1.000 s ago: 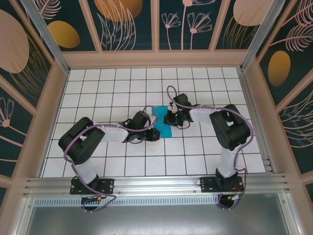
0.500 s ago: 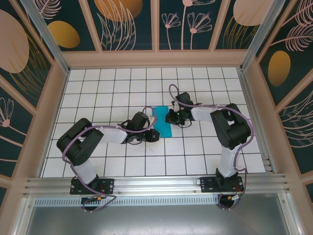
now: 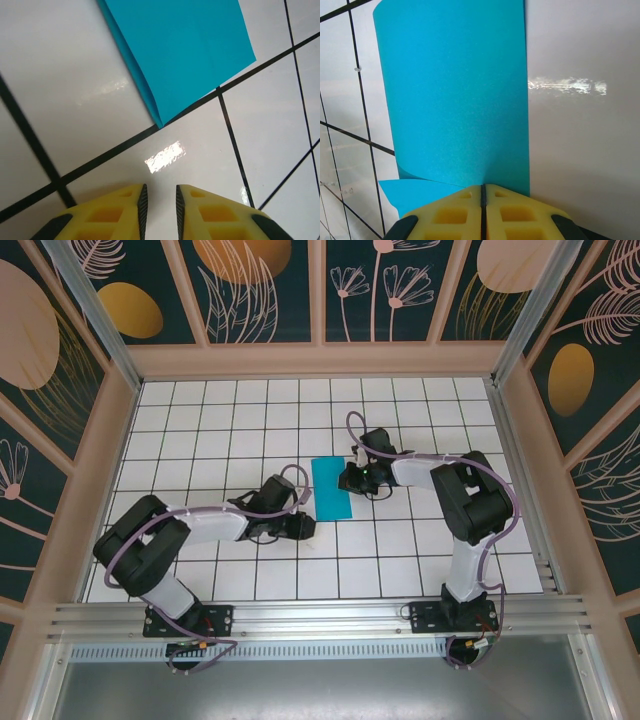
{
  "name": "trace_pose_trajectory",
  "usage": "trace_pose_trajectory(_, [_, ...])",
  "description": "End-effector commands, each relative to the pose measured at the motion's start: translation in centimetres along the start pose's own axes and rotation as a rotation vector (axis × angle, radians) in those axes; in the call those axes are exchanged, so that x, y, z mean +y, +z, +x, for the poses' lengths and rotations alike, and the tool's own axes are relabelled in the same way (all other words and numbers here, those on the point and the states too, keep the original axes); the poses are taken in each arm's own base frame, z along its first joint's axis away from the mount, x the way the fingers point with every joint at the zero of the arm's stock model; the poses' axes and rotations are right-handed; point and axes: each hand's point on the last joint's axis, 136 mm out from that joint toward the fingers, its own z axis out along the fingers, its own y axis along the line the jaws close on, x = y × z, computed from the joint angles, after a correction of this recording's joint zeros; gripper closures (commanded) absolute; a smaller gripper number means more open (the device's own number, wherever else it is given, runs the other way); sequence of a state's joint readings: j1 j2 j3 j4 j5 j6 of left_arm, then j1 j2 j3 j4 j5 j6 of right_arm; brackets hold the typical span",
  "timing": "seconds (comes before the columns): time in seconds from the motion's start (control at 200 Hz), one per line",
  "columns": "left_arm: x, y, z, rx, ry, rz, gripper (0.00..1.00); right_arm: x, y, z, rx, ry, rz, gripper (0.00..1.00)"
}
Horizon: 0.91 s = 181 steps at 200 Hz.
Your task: Fold a paper plane with a square sheet of paper (fold left side to right side)
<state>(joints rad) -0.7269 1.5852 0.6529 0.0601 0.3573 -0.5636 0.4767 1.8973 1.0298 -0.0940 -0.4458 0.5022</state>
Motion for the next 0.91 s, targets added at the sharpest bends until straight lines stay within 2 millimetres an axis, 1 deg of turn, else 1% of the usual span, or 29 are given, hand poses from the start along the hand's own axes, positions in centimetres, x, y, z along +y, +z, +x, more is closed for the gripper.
trace_pose_trajectory(0.0, [-0.7,-2.4,-3.0,-0.068,-0.026,0.02,0.68,-2.0,0.4,-0.2,-0.015,0.008,0.062,0.88])
trace_pose_trajectory(0.07, [-1.3,-3.5,-5.0,-0.116,-0.026,0.051,0.64,-1.0,-0.3,-1.0,-0.04,-0.007,0.035,0.86])
trace_pose_trajectory(0.125, [-1.6,-4.0,-6.5,-0.148,-0.029,0.075,0.58,-0.2,-1.1,-1.8,-0.067,-0.021,0.022,0.81])
trace_pose_trajectory(0.17, [-1.6,-4.3,-7.8,-0.173,-0.034,0.086,0.55,0.3,-1.8,-2.4,-0.09,-0.033,0.014,0.78])
trace_pose_trajectory(0.245, [-1.4,-4.3,-9.5,-0.197,-0.045,0.088,0.5,1.0,-2.9,-3.2,-0.127,-0.049,0.001,0.72])
trace_pose_trajectory(0.27, [-1.0,-4.0,-9.7,-0.195,-0.053,0.084,0.48,1.2,-3.5,-3.6,-0.143,-0.053,-0.001,0.7])
trace_pose_trajectory(0.335, [-1.0,-3.6,-10.7,-0.2,-0.055,0.094,0.45,1.4,-4.6,-4.0,-0.173,-0.062,-0.001,0.64])
trace_pose_trajectory(0.435, [-1.2,-2.4,-11.2,-0.178,-0.05,0.119,0.44,1.3,-5.9,-4.2,-0.198,-0.069,0.003,0.58])
trace_pose_trajectory(0.525, [-1.6,-1.8,-11.5,-0.176,-0.06,0.156,0.43,0.8,-6.4,-4.0,-0.199,-0.069,0.013,0.55])
trace_pose_trajectory(0.606, [-2.2,-1.9,-11.8,-0.188,-0.056,0.19,0.42,0.4,-6.8,-3.7,-0.2,-0.069,0.022,0.54])
trace_pose_trajectory(0.616, [-1.7,-1.4,-11.5,-0.173,-0.065,0.184,0.42,0.3,-6.8,-3.7,-0.199,-0.069,0.023,0.54])
trace_pose_trajectory(0.641, [-1.7,-1.1,-11.3,-0.164,-0.067,0.189,0.42,0.3,-6.8,-3.6,-0.199,-0.069,0.024,0.54])
trace_pose_trajectory(0.786, [-2.8,-1.4,-11.1,-0.168,-0.056,0.247,0.37,-0.6,-7.1,-3.1,-0.201,-0.062,0.038,0.53])
trace_pose_trajectory(0.841, [-2.6,-1.1,-11.0,-0.161,-0.053,0.233,0.37,-0.9,-7.1,-2.9,-0.2,-0.059,0.039,0.53])
trace_pose_trajectory(0.901, [-2.0,-0.3,-10.9,-0.143,-0.057,0.195,0.37,-0.9,-7.2,-2.7,-0.199,-0.059,0.033,0.53])
